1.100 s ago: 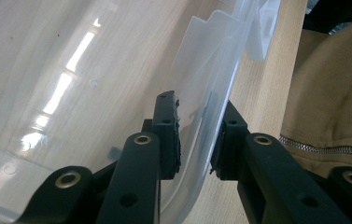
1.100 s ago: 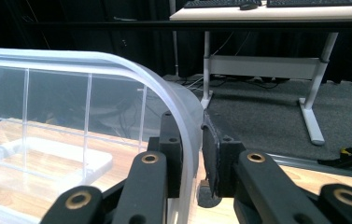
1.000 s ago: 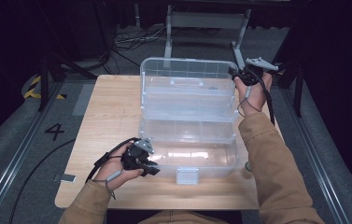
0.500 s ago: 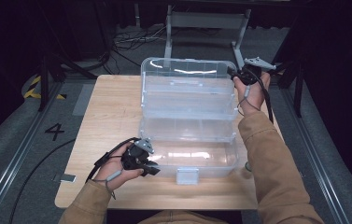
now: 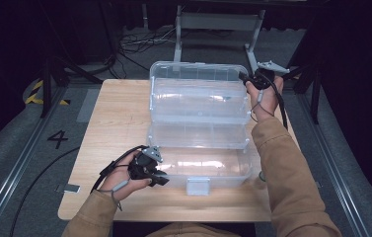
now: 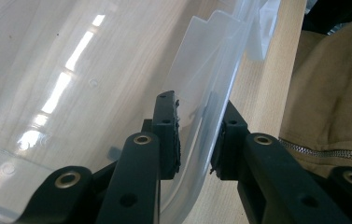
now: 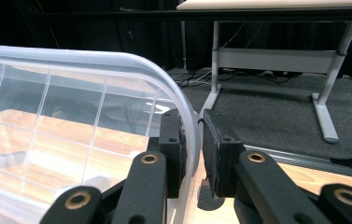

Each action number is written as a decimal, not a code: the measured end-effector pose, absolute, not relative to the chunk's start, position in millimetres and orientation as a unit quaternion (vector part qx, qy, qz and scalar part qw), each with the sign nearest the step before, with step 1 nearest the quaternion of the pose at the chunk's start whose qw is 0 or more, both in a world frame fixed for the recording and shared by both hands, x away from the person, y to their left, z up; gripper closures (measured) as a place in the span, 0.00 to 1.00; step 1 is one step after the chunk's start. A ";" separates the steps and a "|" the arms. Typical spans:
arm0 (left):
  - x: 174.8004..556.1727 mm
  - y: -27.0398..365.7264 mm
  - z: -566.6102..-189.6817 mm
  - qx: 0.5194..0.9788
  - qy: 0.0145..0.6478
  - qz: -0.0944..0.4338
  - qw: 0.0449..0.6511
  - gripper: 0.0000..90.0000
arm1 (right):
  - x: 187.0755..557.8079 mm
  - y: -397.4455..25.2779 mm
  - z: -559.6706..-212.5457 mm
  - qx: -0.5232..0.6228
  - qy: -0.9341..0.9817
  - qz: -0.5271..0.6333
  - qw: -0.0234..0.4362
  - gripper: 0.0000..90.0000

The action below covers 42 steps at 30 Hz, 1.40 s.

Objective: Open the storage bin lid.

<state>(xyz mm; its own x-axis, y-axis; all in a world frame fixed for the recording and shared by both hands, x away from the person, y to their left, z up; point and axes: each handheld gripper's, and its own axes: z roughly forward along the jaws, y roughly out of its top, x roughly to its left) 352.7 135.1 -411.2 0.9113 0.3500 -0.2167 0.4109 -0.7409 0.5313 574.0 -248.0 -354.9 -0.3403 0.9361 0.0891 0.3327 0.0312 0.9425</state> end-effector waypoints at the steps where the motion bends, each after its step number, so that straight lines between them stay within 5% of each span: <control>1: 352.7 135.1 -411.3 0.931 0.204 -0.052 0.297 0.83 | 575.0 -248.1 -355.7 0.487 0.652 0.497 0.303 0.88; 42: 353.5 135.8 -411.4 0.930 0.205 -0.055 0.301 0.83 | 605.4 -257.1 -391.9 0.505 0.669 0.489 0.242 0.92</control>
<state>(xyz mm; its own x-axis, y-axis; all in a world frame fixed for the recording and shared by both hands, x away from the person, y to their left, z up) 353.5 135.8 -411.4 0.9099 0.3488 -0.2247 0.4143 -0.7352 0.5365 605.4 -257.1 -391.9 -0.3725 0.9121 0.1710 0.4395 0.0111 0.8982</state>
